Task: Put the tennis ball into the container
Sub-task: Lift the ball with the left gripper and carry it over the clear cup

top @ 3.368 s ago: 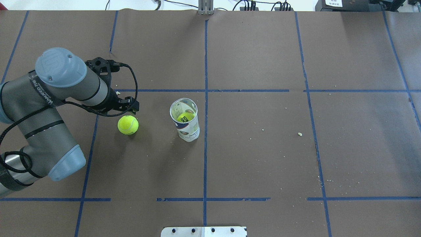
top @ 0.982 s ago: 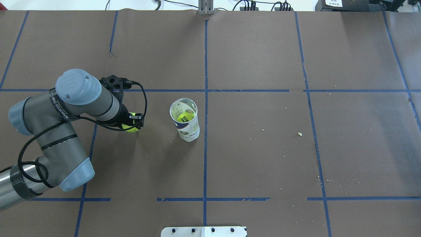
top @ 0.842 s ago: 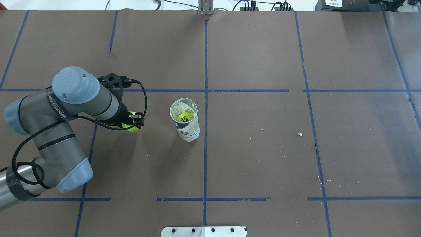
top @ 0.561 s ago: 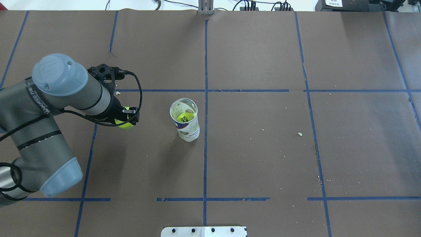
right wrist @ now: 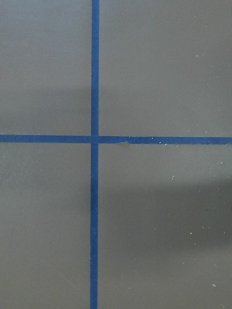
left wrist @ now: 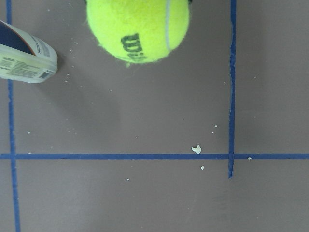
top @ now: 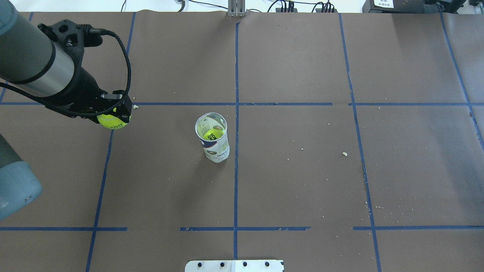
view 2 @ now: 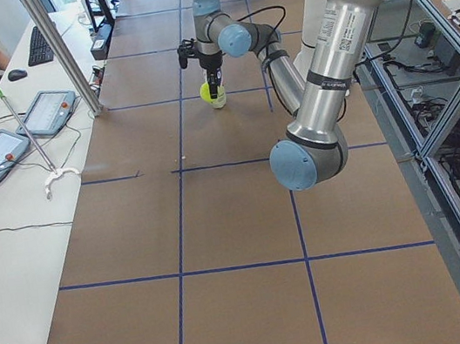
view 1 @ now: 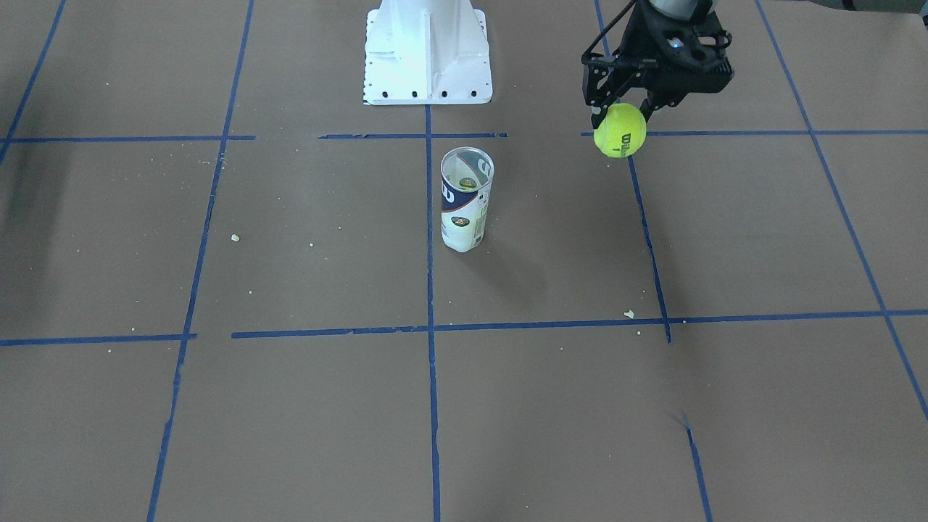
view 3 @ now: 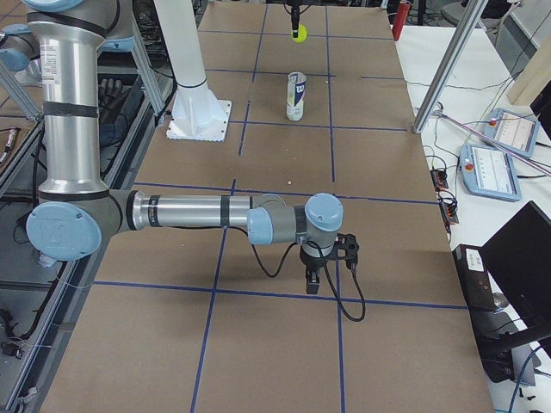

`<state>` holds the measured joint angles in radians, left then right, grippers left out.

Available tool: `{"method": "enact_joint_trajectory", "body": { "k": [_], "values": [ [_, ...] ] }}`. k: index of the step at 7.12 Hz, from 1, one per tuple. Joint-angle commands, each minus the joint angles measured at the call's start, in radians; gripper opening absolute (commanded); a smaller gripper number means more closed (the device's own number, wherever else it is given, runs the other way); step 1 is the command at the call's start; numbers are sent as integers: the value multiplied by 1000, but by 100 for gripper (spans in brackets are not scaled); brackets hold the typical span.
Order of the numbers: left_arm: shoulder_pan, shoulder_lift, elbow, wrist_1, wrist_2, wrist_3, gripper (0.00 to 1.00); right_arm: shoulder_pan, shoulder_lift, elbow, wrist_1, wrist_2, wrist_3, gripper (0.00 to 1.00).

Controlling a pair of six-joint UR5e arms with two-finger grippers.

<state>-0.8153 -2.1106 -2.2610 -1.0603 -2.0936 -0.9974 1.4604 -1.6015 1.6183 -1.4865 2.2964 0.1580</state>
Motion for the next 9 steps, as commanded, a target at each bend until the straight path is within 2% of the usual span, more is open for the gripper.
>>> {"method": "enact_joint_trajectory", "body": {
  "k": [1,2,4,6,9],
  "values": [
    [-2,-101,-25,121,-57,-16,0,0,0,0,0,0,0,100],
    [11,-153,19,114,-84,-83,0,0,0,0,0,0,0,100],
    [121,-280,124,88,-83,-220,0,0,0,0,0,0,0,100],
    [134,-310,246,-80,-85,-312,0,0,0,0,0,0,0,100],
    [150,-324,331,-141,-69,-307,0,0,0,0,0,0,0,100]
  ]
}}
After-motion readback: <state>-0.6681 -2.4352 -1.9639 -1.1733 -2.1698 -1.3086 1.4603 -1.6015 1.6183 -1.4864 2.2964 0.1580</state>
